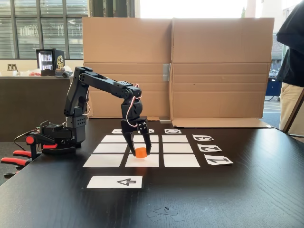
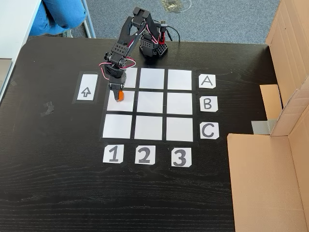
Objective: Pick up the round, orange token and place it in the grid on square B1.
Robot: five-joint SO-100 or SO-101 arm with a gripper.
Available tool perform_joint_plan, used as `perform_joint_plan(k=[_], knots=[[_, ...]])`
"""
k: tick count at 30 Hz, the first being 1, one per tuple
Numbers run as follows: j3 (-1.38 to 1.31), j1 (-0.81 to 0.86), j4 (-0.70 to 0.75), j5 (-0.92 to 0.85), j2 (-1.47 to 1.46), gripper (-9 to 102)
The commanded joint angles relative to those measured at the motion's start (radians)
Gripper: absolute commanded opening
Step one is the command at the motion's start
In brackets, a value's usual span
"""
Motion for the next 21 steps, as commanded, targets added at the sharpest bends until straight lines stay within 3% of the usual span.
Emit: perform_joint_plan(k=[1, 2, 10, 12, 21], knots=[[-0.048, -0.009, -0.011, 0.009, 0.003, -1], [-0.048, -0.009, -0.011, 0.008, 0.003, 0], [-0.009, -0.011, 0.009, 0.006, 0.000, 36], [0.000, -0.006, 0.011, 0.006, 0.000, 53], [0.028, 0.038, 0.000, 0.005, 0.061, 66]])
